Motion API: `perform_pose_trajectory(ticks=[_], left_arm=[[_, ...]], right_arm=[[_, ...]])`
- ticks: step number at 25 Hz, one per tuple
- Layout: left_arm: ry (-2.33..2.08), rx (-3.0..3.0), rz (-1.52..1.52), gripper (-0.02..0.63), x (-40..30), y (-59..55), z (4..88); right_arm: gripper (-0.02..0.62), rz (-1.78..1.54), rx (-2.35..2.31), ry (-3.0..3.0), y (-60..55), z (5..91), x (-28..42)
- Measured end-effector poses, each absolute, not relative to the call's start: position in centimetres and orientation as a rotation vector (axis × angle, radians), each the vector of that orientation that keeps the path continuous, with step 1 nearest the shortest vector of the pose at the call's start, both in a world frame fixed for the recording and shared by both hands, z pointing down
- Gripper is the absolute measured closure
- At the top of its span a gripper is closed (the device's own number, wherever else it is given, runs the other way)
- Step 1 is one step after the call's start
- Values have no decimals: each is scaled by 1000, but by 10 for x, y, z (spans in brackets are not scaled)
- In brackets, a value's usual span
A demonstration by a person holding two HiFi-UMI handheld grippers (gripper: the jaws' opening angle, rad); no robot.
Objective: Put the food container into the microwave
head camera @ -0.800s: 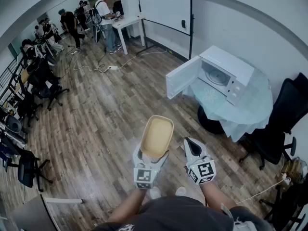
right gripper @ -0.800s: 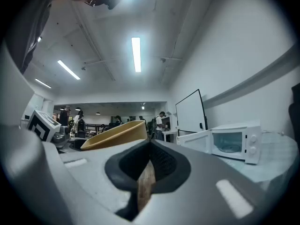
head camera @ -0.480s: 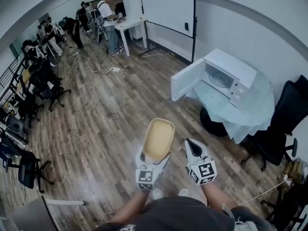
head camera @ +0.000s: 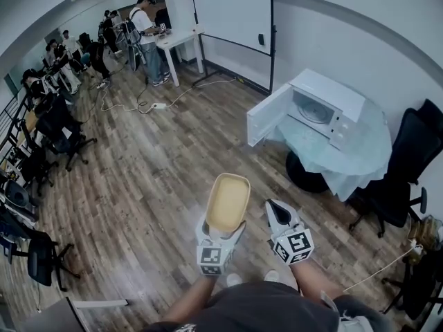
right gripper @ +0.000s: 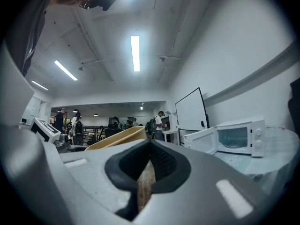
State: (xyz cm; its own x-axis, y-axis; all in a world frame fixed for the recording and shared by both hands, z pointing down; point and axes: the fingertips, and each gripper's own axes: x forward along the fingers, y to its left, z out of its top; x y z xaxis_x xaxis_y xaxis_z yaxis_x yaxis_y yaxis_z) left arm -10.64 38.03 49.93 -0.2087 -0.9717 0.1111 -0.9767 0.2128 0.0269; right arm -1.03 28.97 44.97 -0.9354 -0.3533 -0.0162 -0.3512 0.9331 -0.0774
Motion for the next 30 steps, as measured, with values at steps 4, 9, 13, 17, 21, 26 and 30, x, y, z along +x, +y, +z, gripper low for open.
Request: perform_pose_trajectory(ticks=[4,9,13,17,21,26,30], left_arm=[[-2342,1932,64,86,-119,390,500],[-2329,1940,60,86,-136,394,499],[-2321,1953,52,86,-138,385,503],[-2313,1967,56,86,-142,369,505],[-2296,1979,65,86,-142,343,505],[-2280,1996,79,86,-140,303,503],[-2281,2001,91,84,-141,269,502]], right_arm=[[594,-122,-600,3039,301,448,-20],[594,-117,-599,3066,316,451,-36],[594,-104,-603,3091,309,457,-37],[594,-104,-632,3081,292,457,-40],[594,-100,-652,3070,266,456,-37],[594,-118,-685,3057,225,457,-33],[594,-124,-695,3054,188,459,-33]])
